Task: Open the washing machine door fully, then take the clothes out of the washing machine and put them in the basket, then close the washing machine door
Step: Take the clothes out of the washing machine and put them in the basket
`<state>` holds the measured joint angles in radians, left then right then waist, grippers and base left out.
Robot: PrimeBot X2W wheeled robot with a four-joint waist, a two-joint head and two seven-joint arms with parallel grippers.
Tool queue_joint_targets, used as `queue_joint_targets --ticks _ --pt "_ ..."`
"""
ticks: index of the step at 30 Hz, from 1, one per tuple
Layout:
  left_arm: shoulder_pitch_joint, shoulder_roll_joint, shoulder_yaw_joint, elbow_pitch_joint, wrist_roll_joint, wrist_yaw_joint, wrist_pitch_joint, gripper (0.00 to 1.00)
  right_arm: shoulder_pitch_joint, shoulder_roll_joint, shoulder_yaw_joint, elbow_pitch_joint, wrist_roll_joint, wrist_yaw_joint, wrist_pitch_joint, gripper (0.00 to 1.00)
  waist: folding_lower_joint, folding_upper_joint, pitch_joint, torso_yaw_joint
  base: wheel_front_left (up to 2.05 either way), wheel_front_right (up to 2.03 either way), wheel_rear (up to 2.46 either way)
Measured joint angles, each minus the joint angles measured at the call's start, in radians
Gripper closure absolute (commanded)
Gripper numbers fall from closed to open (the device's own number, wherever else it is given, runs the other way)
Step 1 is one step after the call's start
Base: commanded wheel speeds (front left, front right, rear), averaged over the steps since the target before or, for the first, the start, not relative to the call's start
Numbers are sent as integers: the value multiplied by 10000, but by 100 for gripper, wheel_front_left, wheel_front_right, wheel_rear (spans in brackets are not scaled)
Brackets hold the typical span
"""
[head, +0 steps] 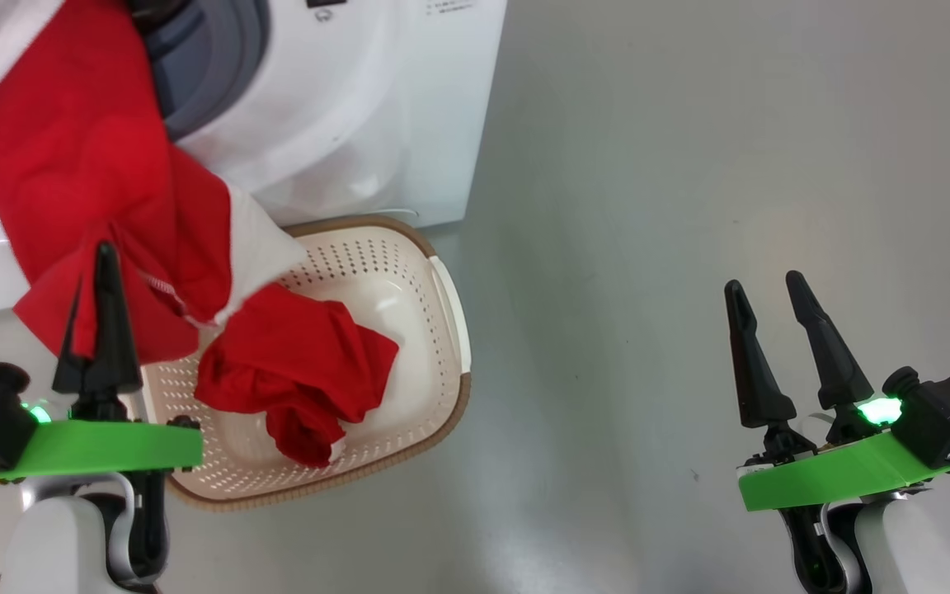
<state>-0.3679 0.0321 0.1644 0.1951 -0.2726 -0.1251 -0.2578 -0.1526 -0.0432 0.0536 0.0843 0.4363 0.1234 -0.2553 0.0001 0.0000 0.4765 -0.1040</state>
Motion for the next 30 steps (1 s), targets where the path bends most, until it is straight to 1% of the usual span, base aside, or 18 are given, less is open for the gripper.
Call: queue_joint_targets --ticks 4,7,20,26,30 --pt "-110 4 104 857 98 0 8 100 -9 0 40 -58 36 0 0 0 0 0 248 -113 0 0 0" --pt "-380 36 -12 1515 90 0 10 100 -149 -2 67 -79 63 0 0 0 0 0 483 -175 0 0 0" --pt "-1993 640 -623 4186 286 0 10 100 -855 -4 213 -267 291 0 0 0 0 0 1671 -346 0 0 0" --pt "-2550 813 -744 4966 345 0 10 100 -988 -4 257 -316 293 0 0 0 0 0 2072 -464 0 0 0" --pt "-2882 817 -905 5478 357 0 10 100 -998 -4 259 -318 293 0 0 0 0 0 2261 -502 0 0 0"
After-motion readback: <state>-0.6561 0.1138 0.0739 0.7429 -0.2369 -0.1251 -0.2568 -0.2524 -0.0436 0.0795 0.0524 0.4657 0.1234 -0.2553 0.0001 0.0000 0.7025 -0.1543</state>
